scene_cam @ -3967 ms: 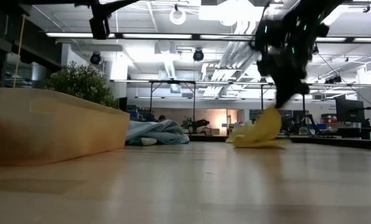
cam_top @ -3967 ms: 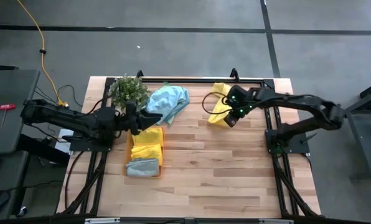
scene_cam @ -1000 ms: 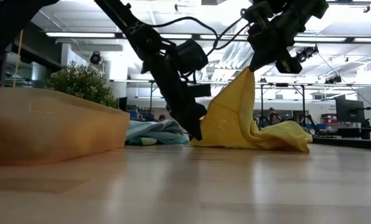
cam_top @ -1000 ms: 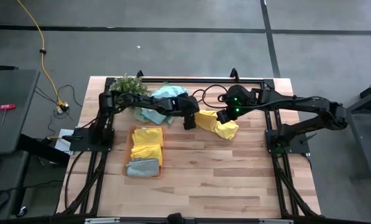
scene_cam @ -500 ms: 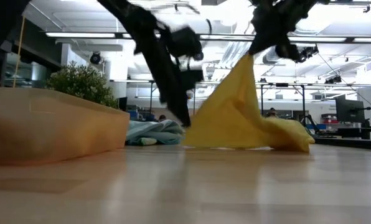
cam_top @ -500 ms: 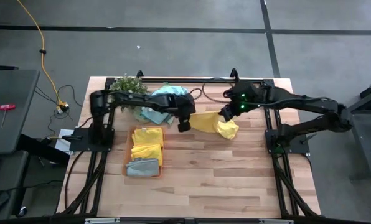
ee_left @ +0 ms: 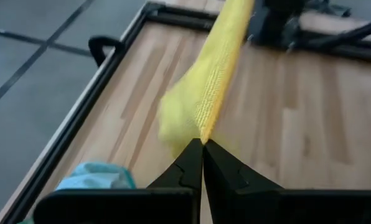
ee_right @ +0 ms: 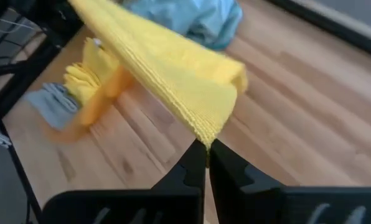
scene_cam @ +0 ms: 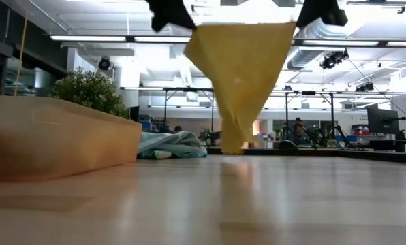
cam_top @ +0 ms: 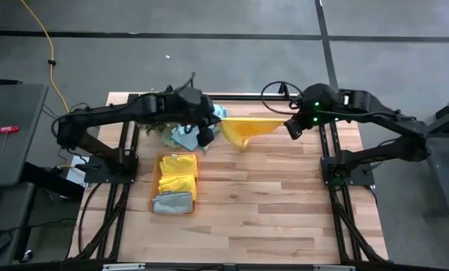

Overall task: Fold microfiber towels
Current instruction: Fold the yellow microfiber towel

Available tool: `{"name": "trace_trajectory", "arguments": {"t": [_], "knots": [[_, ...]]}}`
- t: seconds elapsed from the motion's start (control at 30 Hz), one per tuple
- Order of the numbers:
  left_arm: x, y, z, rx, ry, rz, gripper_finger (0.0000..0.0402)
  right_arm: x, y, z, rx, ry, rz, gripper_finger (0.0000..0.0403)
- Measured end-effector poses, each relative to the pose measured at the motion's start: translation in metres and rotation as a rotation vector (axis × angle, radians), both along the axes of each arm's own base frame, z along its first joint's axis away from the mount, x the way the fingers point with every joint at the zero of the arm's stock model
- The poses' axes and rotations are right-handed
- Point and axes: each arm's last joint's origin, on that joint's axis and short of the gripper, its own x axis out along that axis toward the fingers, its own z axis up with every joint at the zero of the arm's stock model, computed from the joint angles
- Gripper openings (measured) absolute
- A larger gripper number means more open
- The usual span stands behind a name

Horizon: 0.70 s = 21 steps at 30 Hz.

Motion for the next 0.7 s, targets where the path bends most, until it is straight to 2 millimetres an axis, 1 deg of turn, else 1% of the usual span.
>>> {"name": "trace_trajectory", "arguments": {"t": [0.17,0.23,0.27,0.4,0.57,0.63,0.7], "knots": [[0.0,-0.021,0.041,0.01,-0.061,-0.038,0.0,-0.009,0.003,0.027,-0.036,-0.06,0.031,0.0],[0.004,-0.029,0.053,0.017,-0.087,-0.066,0.0,-0.014,0.006,0.031,-0.01,-0.056,0.06,0.0],[0.005,-0.032,0.056,0.013,-0.079,-0.076,0.0,-0.016,0.007,0.032,0.013,-0.046,0.081,0.0],[0.009,-0.049,0.061,-0.023,-0.014,-0.15,0.0,-0.02,0.021,0.027,0.118,0.023,0.197,0.0],[-0.003,-0.072,0.055,-0.078,0.167,-0.287,0.0001,-0.03,0.047,0.02,0.268,0.163,0.358,0.0],[-0.008,-0.08,0.05,-0.068,0.245,-0.338,0.0001,-0.038,0.057,0.015,0.304,0.271,0.393,0.0],[-0.01,-0.085,0.048,-0.058,0.292,-0.364,0.0001,-0.039,0.066,0.016,0.315,0.249,0.434,0.0]]}}
